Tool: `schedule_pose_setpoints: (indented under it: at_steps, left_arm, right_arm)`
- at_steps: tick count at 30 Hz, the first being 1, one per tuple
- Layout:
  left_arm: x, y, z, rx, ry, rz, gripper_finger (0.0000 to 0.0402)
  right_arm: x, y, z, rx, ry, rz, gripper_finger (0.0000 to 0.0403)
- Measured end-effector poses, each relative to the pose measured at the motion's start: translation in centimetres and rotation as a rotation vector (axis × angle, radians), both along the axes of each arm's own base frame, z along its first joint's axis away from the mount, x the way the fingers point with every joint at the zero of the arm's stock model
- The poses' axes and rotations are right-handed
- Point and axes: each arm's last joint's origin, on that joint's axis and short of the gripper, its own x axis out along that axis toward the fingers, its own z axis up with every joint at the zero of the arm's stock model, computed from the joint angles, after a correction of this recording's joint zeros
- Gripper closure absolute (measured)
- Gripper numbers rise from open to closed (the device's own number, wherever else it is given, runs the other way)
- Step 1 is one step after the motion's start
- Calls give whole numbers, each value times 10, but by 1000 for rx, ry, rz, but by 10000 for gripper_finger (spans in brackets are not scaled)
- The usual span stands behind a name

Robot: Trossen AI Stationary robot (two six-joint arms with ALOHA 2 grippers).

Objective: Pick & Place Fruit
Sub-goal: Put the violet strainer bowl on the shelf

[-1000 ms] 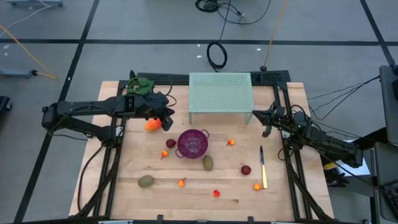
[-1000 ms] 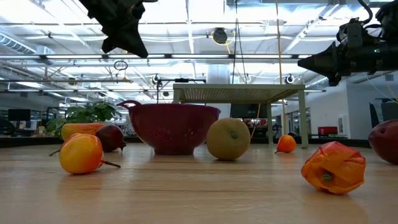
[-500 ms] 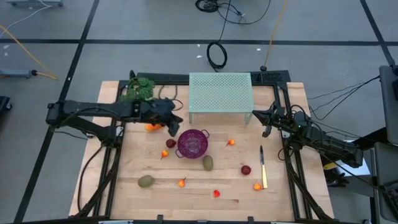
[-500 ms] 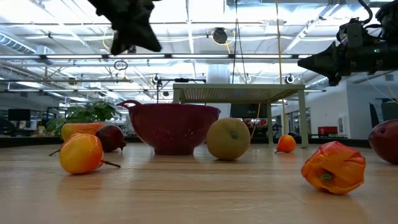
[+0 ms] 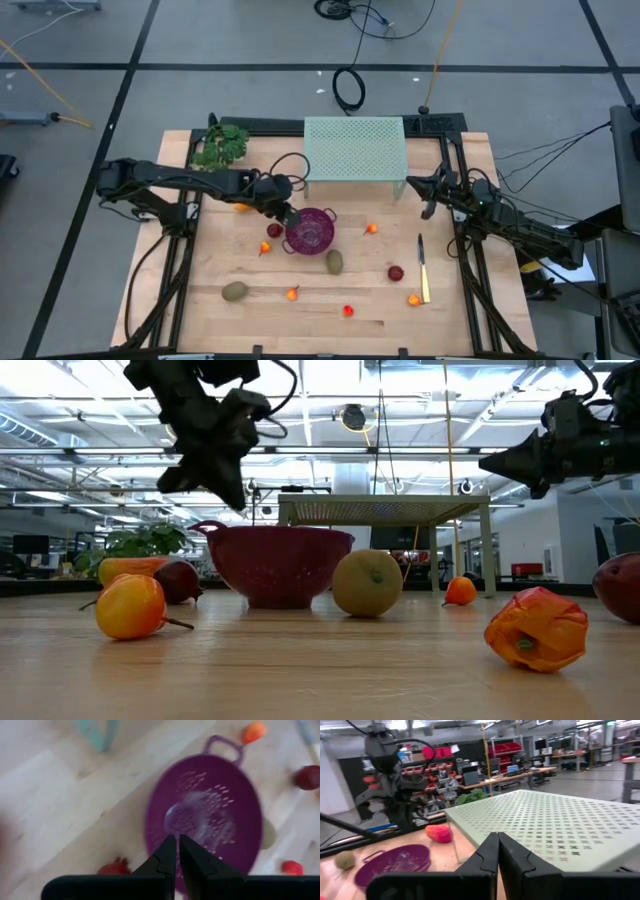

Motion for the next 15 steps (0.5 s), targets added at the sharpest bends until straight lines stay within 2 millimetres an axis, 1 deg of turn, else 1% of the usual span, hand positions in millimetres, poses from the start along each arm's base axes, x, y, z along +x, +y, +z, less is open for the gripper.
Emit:
schedule_pose_setpoints:
  at_steps: [3,11,15]
  left_arm:
    - [-3,0,-2,-6,32,12,380]
    - [-2,0,0,-3,18,10,380]
    - [-2,1,0,7,19,42,380]
  right_arm:
    - [0,-1,0,1,-1,-22,403]
    - [0,-1,0,2,0,-21,403]
    - [0,-1,0,2,0,-21,403]
